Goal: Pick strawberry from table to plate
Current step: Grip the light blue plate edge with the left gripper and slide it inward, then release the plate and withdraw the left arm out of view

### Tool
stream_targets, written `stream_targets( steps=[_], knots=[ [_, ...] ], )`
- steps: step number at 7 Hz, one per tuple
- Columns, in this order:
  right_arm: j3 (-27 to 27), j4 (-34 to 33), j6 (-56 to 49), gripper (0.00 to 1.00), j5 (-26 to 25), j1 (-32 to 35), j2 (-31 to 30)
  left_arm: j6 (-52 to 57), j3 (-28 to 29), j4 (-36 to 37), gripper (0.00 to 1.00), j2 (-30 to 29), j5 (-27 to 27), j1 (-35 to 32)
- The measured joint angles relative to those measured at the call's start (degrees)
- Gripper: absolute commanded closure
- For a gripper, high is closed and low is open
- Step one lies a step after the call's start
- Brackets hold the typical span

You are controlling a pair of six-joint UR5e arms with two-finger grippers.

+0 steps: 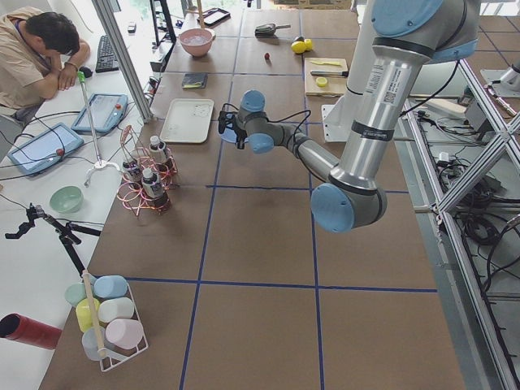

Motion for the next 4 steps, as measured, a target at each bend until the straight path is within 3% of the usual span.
stream_targets(
  steps=[1,2,4],
  knots=[
    [0.0,0.0,0.0,0.0,-0.02,0.0,0.0,-0.44,0.75,0.02,1.0,-1.01,1.58,2.34],
    [0.02,0.0,0.0,0.0,-0.02,0.0,0.0,-0.52,1.19,-0.06,0.93,-1.41,2.24,3.65],
    [0.01,0.0,0.0,0.0,-0.07,0.0,0.0,-0.37,1.53,-0.16,0.63,-1.65,2.52,4.48]
  ],
)
